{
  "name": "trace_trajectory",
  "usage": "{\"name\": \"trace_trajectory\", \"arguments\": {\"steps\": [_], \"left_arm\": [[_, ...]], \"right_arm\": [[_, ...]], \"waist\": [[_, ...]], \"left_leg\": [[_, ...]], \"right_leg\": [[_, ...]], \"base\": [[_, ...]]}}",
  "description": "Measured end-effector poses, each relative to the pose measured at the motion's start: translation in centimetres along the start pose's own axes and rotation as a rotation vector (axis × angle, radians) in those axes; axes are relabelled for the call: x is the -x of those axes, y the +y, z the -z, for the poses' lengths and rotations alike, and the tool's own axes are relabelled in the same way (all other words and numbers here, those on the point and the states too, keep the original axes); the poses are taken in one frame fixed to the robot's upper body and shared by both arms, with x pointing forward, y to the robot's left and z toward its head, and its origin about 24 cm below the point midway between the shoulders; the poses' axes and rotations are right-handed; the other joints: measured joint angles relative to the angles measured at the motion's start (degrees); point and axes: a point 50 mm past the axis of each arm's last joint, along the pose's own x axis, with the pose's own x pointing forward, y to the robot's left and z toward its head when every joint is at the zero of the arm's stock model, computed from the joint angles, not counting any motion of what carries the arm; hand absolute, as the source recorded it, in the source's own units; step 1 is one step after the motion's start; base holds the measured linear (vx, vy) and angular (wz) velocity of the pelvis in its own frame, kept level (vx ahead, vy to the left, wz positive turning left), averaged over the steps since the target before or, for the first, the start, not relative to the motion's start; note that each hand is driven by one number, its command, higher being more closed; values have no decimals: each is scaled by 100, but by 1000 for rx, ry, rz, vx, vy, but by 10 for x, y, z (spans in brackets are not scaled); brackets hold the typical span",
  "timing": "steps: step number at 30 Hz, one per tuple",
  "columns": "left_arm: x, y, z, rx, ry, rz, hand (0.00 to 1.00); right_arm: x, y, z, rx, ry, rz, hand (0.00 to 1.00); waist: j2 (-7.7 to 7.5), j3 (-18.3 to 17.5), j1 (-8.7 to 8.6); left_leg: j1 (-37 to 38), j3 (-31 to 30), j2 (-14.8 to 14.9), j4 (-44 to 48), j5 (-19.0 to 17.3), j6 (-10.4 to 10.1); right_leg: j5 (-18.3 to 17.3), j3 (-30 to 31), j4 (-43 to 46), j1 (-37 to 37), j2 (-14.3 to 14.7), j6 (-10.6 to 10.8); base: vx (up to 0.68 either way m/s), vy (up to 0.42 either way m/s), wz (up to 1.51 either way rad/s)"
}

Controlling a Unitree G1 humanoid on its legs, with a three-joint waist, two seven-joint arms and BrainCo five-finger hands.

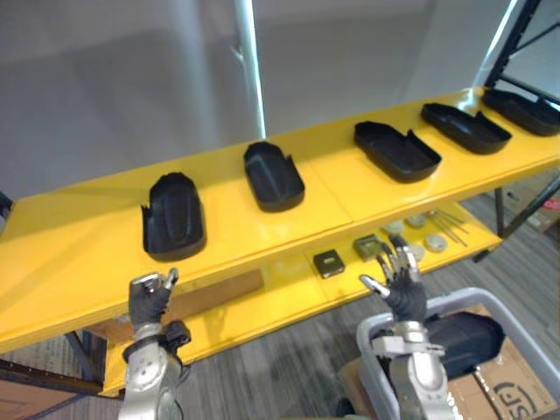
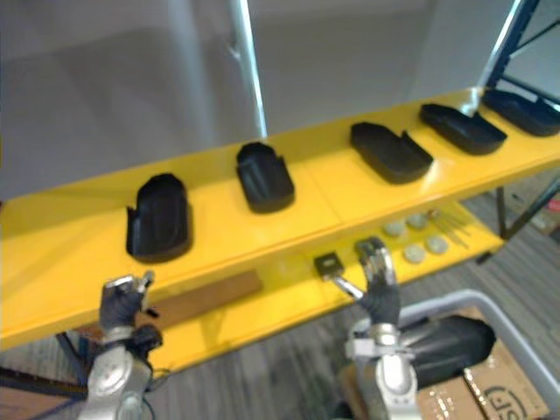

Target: Walk over and take plastic housings, then place them on the shelf

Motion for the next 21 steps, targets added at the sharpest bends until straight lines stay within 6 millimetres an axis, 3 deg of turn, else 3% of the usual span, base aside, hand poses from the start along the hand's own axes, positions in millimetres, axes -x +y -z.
{"name": "trace_trajectory", "arguments": {"steps": [10,17,21], "left_arm": [[-33,-11,1,-20,20,-51,100],[-55,-4,1,-79,37,-103,100],[-62,-2,13,-97,96,-146,100]], "right_arm": [[0,-1,0,10,3,-12,0],[-2,-5,-2,38,1,-44,0],[-2,-8,-3,48,-1,-57,0]], "waist": [[-39,2,-178],[-9,20,-280],[48,68,-301]], "left_leg": [[110,170,65,11,-31,-24],[183,355,78,7,-40,-17],[184,461,77,6,-42,-14]], "right_leg": [[15,151,-1,-1,73,-24],[32,306,-2,-30,101,-42],[45,410,-2,-92,111,-59]], "base": [[-11,-2,-8],[-19,4,-12],[-22,6,-13]]}}
